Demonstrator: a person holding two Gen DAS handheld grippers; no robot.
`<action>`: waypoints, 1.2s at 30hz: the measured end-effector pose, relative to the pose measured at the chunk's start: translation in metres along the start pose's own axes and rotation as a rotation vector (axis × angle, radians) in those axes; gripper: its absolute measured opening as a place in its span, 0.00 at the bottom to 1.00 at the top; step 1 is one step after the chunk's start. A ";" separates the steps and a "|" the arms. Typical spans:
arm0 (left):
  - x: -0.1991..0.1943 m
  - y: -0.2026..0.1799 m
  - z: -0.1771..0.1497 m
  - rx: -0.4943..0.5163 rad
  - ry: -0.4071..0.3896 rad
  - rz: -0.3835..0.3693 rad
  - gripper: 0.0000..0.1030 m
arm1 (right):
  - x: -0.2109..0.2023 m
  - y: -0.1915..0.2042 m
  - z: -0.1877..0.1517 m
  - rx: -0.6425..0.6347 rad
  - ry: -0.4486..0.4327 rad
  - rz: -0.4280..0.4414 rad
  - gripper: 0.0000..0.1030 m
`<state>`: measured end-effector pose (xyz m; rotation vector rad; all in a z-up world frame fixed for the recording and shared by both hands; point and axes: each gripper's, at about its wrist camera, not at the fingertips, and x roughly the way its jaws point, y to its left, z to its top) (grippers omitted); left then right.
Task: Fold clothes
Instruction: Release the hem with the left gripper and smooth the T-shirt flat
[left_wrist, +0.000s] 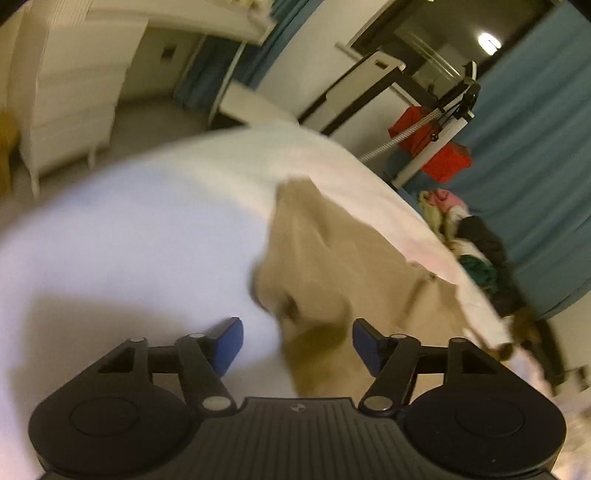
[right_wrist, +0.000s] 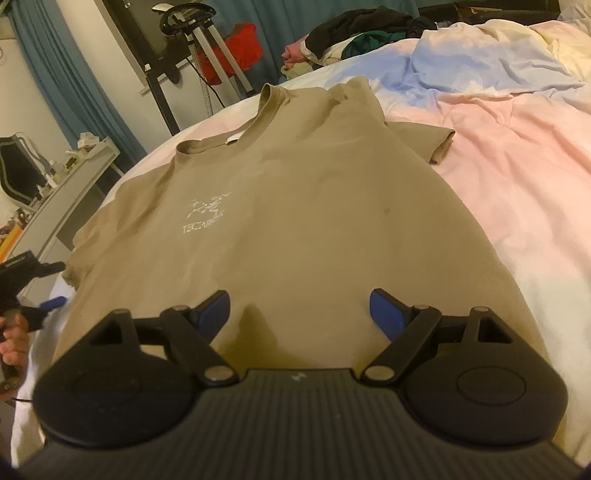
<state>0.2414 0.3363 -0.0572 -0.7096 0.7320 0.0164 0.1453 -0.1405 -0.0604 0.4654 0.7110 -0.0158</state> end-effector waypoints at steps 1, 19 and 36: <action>0.006 -0.003 -0.002 -0.012 -0.005 0.001 0.69 | -0.001 0.001 0.000 -0.003 -0.001 0.001 0.82; 0.003 -0.073 -0.040 0.418 -0.211 0.372 0.46 | -0.018 0.007 0.007 -0.077 -0.092 0.033 0.81; -0.158 -0.172 -0.253 0.535 -0.132 0.016 0.91 | -0.086 -0.037 0.026 0.036 -0.300 0.042 0.83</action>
